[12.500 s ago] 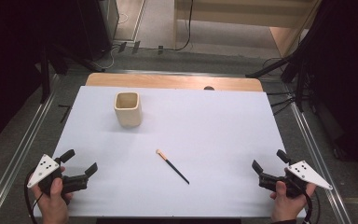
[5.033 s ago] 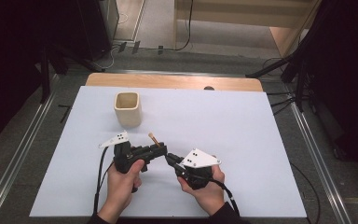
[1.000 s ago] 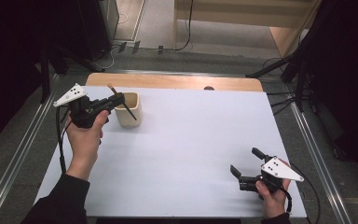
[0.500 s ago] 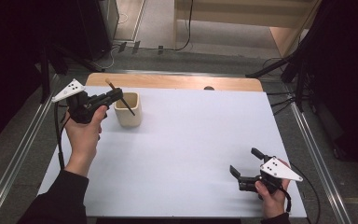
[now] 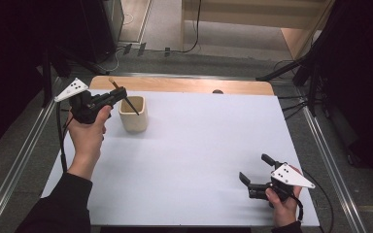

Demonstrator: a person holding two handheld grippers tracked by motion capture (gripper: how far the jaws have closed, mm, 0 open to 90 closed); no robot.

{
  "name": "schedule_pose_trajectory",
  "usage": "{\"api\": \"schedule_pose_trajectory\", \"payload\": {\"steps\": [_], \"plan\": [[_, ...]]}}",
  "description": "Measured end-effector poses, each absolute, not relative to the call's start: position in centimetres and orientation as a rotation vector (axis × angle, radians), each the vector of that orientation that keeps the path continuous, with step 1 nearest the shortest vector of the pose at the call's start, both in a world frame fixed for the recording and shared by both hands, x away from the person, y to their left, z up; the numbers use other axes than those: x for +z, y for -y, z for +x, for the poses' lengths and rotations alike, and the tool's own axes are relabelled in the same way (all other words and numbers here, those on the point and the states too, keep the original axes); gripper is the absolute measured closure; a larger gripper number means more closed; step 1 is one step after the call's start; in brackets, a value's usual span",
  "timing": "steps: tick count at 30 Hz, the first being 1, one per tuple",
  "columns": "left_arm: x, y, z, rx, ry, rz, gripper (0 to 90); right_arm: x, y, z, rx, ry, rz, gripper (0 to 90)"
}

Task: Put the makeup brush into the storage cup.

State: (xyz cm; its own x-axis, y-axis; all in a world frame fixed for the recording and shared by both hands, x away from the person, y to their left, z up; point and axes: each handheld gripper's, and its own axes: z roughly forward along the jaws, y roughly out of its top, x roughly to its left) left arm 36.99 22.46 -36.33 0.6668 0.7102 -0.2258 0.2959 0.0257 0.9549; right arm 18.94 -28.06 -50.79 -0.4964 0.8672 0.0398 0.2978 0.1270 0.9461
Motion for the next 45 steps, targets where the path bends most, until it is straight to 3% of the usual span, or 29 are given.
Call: {"api": "schedule_pose_trajectory", "payload": {"steps": [45], "plan": [[-38.6, -22.8, 39.3, 0.456, -0.932, 1.567, 84.0, -51.0, 28.0, 19.0, 1.375, -1.887, 1.115, 0.0]]}}
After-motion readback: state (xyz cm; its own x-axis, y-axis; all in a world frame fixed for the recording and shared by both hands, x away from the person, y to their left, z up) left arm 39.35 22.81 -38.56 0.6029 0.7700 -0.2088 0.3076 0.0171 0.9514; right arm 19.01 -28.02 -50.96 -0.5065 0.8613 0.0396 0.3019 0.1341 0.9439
